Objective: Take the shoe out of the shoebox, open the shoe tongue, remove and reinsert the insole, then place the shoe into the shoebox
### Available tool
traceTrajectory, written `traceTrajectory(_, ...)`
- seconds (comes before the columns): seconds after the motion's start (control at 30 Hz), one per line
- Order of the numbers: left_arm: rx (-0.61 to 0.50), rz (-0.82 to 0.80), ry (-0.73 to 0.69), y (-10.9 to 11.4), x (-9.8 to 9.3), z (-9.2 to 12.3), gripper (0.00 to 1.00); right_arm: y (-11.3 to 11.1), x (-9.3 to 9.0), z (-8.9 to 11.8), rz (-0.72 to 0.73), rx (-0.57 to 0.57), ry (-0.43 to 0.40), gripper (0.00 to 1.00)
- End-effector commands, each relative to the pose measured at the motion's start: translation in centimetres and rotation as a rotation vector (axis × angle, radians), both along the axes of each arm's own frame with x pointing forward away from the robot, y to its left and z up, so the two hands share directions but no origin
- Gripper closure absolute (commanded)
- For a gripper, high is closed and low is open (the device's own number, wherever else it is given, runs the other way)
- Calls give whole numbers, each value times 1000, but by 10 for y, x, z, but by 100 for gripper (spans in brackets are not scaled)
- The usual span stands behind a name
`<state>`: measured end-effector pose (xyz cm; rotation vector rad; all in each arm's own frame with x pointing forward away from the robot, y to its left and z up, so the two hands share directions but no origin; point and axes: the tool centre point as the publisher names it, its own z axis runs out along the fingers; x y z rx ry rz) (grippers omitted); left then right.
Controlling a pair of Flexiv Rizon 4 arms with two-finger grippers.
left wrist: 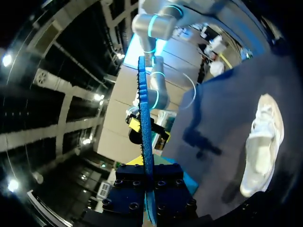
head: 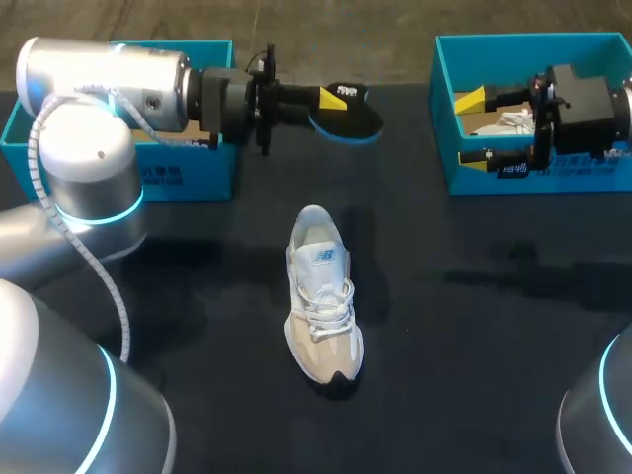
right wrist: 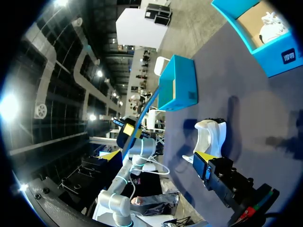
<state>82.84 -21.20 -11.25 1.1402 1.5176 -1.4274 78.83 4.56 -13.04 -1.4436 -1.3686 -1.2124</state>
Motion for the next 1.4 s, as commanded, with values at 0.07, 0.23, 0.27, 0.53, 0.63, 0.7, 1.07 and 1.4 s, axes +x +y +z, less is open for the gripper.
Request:
traceTrajectory(0.07,-53,123,-455,-1,-5,-4,100,2,0,0,-2,-2,1,0)
traceTrajectory(0.23,-70,139,-497,-2,0,-7,100,2,0,0,-2,-2,1,0)
traceTrajectory(0.27,-72,140,-497,-3,1,-8,100,3,1,0,1,0,-1,0)
traceTrajectory(0.53,-93,141,-526,-10,7,-15,100,20,1,-5,34,15,-1,0)
traceTrajectory(0.63,-101,142,-514,-15,9,-16,100,28,1,-8,46,21,4,0)
traceTrajectory(0.7,-99,143,-514,-18,9,-17,100,32,0,-7,47,22,2,0)
traceTrajectory(1.07,-110,136,-480,-37,14,-20,100,58,-1,-7,92,43,-20,0)
traceTrajectory(1.4,-117,118,-455,-53,15,-22,100,73,1,-8,132,58,-23,11)
